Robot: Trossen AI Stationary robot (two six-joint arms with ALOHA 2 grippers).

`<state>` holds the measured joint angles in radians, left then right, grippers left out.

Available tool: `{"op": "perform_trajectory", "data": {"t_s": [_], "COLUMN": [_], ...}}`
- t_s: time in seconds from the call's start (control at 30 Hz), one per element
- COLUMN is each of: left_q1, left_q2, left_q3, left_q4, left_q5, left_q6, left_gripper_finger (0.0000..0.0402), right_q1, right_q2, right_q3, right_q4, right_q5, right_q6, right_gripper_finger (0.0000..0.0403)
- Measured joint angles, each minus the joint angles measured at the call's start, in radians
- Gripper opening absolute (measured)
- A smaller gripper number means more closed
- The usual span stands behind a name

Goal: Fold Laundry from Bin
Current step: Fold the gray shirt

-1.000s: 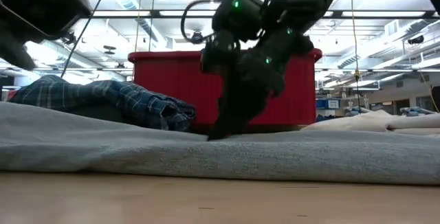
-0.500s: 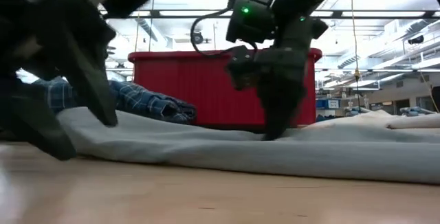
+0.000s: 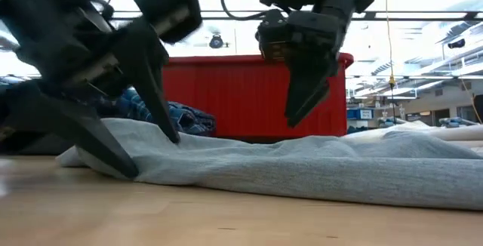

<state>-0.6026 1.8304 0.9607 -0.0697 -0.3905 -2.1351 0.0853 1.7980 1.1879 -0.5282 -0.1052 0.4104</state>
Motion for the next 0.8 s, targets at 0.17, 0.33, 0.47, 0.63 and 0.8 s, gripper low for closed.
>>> {"op": "perform_trajectory", "data": {"t_s": [0.17,0.33,0.47,0.63,0.8], "left_q1": [0.027,0.043,0.042,0.072,0.101], "left_q2": [0.043,0.061,0.056,0.058,0.06], "left_q3": [0.004,0.004,0.006,0.009,0.006], "left_q4": [0.056,0.082,0.047,-0.061,-0.096], "left_q5": [0.033,0.098,0.108,0.123,0.049], "left_q6": [-0.013,0.0,0.011,0.035,0.055], "left_gripper_finger": [0.0211,0.0231,0.0222,0.0172,0.0117], "right_q1": [-0.074,-0.104,-0.109,-0.109,-0.109], "right_q2": [0.0,0.0,0.005,0.059,0.162], "right_q3": [0.001,0.001,0.001,0.003,0.003], "right_q4": [0.005,0.008,0.061,0.201,0.286], "right_q5": [-0.053,-0.079,-0.113,-0.187,-0.201], "right_q6": [-0.01,-0.025,-0.069,-0.121,-0.126], "right_gripper_finger": [0.0277,0.0303,0.0297,0.0275,0.0263]}}
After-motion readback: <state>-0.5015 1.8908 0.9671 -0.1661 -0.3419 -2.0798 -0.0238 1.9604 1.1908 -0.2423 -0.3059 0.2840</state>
